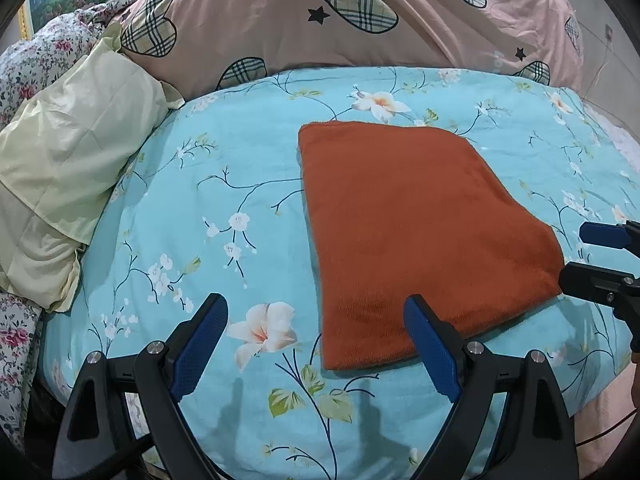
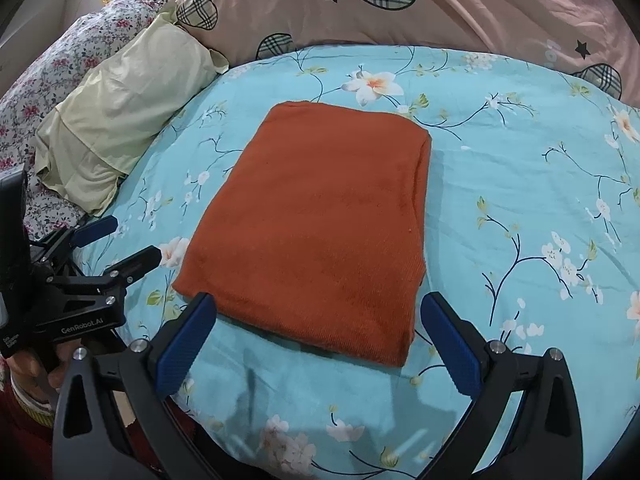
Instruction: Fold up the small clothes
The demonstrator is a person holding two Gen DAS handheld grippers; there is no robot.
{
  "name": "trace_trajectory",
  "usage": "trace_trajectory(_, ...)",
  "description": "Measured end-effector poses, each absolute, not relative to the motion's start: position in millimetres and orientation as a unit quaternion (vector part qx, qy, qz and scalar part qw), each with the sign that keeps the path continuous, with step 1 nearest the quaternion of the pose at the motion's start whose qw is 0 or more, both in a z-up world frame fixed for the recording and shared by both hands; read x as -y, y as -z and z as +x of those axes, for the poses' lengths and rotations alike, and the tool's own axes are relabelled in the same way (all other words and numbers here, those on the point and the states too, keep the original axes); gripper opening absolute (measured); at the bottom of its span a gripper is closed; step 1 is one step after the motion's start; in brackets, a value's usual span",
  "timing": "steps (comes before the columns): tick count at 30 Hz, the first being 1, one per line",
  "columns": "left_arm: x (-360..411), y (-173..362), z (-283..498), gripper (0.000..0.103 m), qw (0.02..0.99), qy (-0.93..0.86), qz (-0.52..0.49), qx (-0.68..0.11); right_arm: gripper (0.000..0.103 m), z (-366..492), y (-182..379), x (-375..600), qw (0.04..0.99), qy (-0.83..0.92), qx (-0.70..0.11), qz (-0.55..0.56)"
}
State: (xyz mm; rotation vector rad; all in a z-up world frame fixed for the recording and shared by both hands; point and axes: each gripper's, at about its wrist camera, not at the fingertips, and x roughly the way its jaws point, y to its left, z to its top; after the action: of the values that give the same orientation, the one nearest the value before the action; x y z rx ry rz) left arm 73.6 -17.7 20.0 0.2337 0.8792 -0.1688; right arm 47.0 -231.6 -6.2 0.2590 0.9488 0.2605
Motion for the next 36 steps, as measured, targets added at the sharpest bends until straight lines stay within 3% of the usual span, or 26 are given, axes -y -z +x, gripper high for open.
trace_trajectory(36,18.1,-20.8,81.6,0.090,0.897,0.079,0.107,-0.422,0.102,54.7,10.4,235.9,0.870,-0.126,-0.461,0.125)
